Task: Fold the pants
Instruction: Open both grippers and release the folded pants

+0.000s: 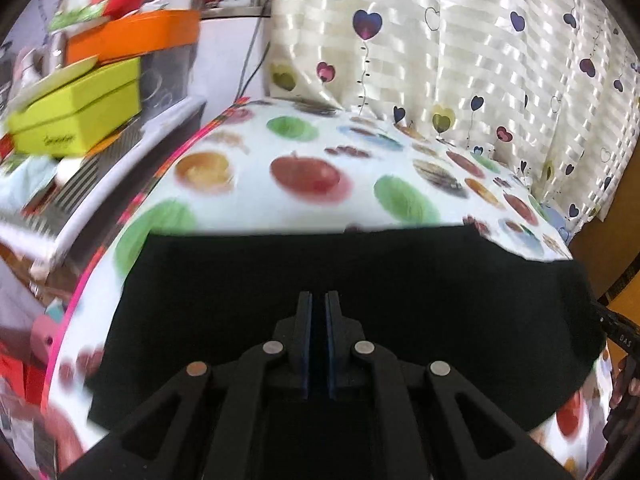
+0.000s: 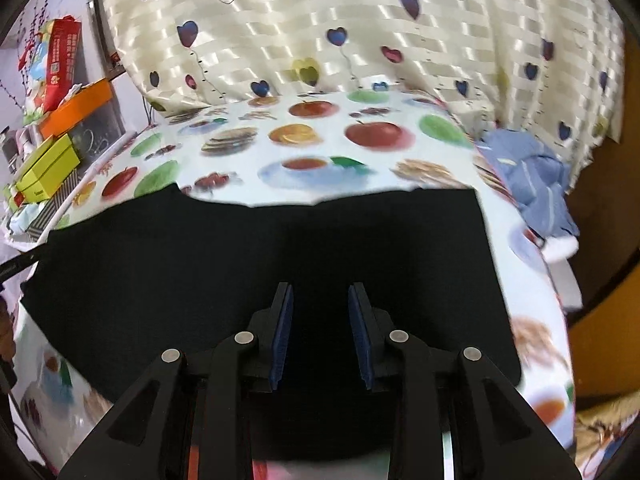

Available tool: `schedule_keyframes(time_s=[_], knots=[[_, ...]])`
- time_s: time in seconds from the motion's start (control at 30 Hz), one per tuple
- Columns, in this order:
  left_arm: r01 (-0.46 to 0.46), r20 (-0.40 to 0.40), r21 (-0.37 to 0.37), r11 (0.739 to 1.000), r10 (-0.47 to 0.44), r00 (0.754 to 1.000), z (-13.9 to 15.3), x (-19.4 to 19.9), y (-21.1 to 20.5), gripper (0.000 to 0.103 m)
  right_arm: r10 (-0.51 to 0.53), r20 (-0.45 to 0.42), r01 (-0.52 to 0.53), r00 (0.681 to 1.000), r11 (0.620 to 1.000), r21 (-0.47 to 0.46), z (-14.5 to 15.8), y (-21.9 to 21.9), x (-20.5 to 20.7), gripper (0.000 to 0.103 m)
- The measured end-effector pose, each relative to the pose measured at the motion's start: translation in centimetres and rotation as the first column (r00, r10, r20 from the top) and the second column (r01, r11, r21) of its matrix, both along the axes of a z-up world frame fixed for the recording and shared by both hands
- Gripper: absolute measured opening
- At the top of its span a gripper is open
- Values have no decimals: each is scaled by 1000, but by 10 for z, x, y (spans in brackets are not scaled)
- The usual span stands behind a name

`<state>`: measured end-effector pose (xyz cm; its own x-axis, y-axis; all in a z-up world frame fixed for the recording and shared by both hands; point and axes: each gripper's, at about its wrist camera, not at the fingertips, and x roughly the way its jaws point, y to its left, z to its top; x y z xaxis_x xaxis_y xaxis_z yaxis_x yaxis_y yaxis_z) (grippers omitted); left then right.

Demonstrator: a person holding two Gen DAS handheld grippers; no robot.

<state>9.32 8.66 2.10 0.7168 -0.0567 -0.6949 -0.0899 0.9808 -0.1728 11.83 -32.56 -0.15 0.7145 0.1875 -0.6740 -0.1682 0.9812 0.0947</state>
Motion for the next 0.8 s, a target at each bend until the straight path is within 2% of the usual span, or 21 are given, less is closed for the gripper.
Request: schedule_keyframes(time_s=[0.1,0.2,0.27,0.4,0.57,0.7,0.77,0.8], knots=[[33,-19,-3,999,-33,999,-1,28,-5,8,21,-3,-21,1000,1000,7,0,7,21,30],[41,-97,19,999,-39,995,-20,53,-9,8,-10,-46,10,999,1000,6,-9,3,42,30],[47,-74,49,998,-43,996,-25,56,-11,9,-52,-67,52,996,999,-5,-17,-7,50,31],[71,-72,73,995,-66,995,-23,56,-12,9,-59,-66,63,996,996,66,-18,-27,48,31],[54,-69,61,997,-50,996,-22,25,-2,10,-32,-18,32,999,999,16,-7,-19,13,35],[38,-46,52,998,-35,998,-25,-12,7,15,-13,-3,13,1000,995,-99,-18,-13,-20,39],[26,-50,37,999,-24,998,-27,-23,11,16,-20,11,21,1000,994,-104,-21,-15,-27,40],[20,-47,45,999,-18,999,-27,-28,11,16,-30,-8,29,1000,995,-98,-20,-17,-29,40]])
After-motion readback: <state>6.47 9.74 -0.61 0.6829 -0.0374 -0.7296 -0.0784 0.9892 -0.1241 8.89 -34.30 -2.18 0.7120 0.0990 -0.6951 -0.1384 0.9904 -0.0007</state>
